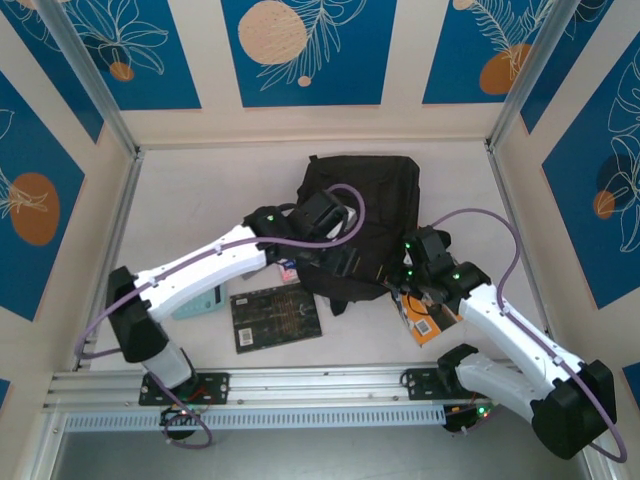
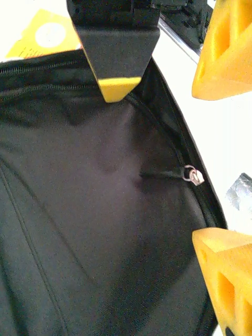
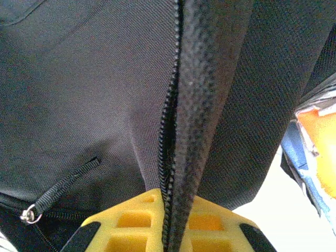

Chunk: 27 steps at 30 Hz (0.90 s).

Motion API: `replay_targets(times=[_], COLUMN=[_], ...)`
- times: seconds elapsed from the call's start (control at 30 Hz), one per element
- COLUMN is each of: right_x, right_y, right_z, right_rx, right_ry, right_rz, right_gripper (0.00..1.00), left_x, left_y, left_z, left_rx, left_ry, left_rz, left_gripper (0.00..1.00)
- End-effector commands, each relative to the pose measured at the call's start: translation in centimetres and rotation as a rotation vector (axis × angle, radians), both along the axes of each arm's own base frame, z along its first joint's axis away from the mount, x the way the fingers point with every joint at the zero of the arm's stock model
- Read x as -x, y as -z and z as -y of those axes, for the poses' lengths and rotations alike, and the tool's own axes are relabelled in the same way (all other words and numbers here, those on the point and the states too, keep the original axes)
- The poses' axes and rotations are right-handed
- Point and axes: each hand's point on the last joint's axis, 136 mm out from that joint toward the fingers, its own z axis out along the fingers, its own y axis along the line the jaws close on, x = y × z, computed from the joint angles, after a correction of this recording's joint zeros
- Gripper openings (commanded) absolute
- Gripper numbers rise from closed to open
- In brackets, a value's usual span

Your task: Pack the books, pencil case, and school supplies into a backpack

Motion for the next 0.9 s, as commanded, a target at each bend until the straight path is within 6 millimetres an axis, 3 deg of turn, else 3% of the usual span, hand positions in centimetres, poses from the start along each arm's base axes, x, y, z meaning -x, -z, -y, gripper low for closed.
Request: replay_targets(times=[0.0, 0.23, 0.37, 0.43, 0.53, 0.57, 0.87], right_x=[-0.6, -0.5, -0.6, -0.6, -0.7, -0.8, -0.3], right_y=[0.1, 0.4, 0.8, 1.0, 1.0, 1.1, 2.2], right_z=[-0.1, 0.1, 0.4, 0.4, 0.4, 0.5, 0.7], right_rx=[0.023, 0.017, 0.029, 0.027, 0.032, 0.033, 0.039], right_ry=[-0.028, -0.008, 0.0, 0.002, 0.007, 0.01, 0.006], right_rz=[0.058, 0.055, 0.058, 0.055, 0.058, 0.058, 0.052], right_gripper=[0.0, 0.0, 0.0, 0.0, 0.0, 0.0, 0.0], left_x=[1.4, 3.2, 4.5, 4.8, 4.9, 4.8, 2.9], left_y=[3.4, 8.5, 10.2, 10.9, 11.5, 11.6, 9.2], left_z=[-0.5, 0.5, 1.2, 1.4, 1.6, 1.6, -0.3], left_rx=[-0.169, -0.282, -0.267, -0.261, -0.257, -0.252, -0.192], left_ry=[0.083, 0.127, 0.141, 0.145, 0.149, 0.144, 0.064], left_rz=[-0.077, -0.188, -0.246, -0.267, -0.279, -0.279, -0.181], left_gripper=[0.66, 0.66, 0.66, 0.56, 0.1, 0.0, 0.0])
